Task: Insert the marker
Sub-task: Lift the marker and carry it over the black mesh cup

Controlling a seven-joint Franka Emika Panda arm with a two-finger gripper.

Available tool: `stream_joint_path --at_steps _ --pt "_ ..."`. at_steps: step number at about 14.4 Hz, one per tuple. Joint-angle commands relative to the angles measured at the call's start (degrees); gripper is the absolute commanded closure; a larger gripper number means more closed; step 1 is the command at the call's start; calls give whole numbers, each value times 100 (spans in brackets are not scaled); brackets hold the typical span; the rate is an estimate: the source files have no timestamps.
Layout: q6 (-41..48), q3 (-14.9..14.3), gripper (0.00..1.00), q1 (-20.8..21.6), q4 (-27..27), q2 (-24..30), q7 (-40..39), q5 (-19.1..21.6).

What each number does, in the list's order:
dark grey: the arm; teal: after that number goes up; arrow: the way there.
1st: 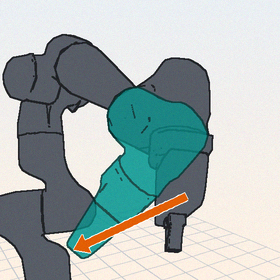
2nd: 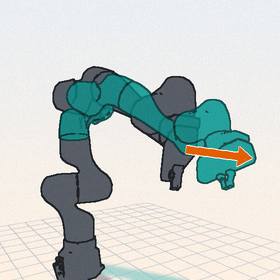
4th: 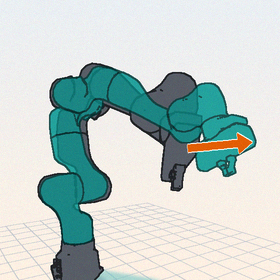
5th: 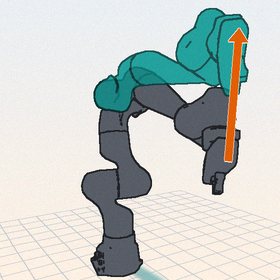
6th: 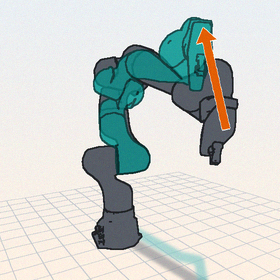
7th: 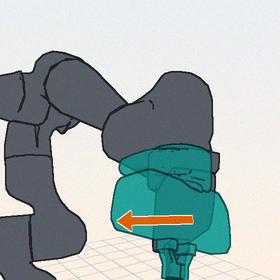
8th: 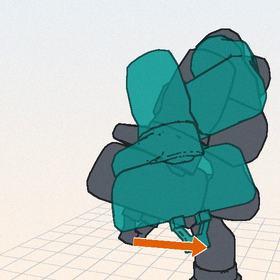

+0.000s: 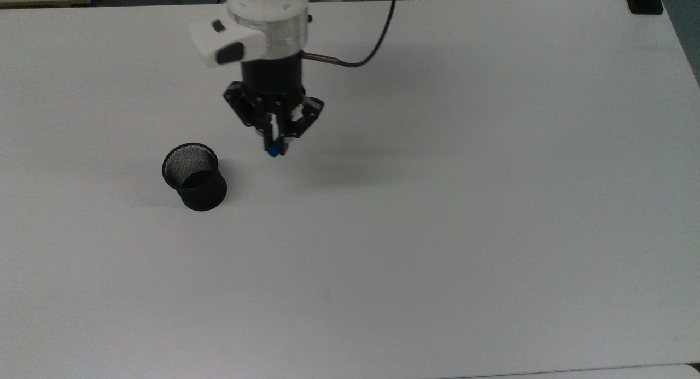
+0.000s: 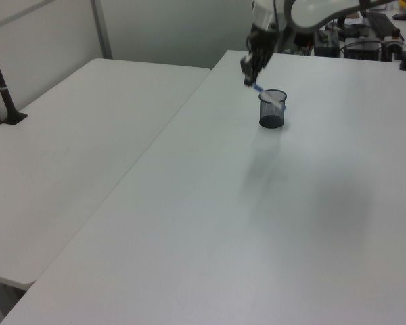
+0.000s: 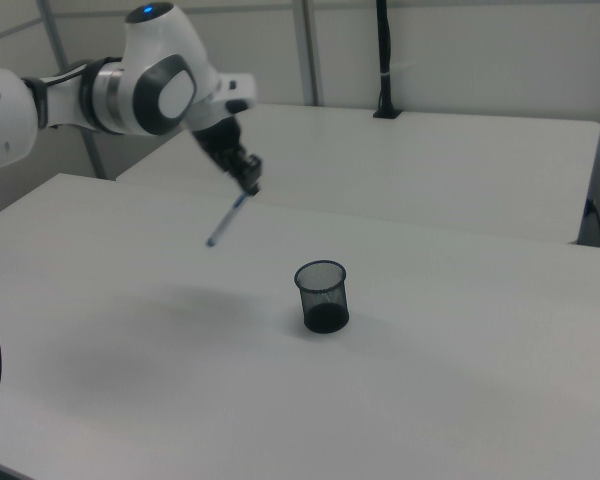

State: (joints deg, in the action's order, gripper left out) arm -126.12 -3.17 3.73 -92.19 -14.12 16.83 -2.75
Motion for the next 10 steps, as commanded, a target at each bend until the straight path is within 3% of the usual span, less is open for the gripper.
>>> stream_joint_path --at_steps 1,7,10 --pt "-1620 -315 90 -309 -212 129 -145 73" --pt "-4057 -878 90 -425 -966 120 -206 20" --pt "-4675 -1019 90 -417 -1450 120 -776 3"
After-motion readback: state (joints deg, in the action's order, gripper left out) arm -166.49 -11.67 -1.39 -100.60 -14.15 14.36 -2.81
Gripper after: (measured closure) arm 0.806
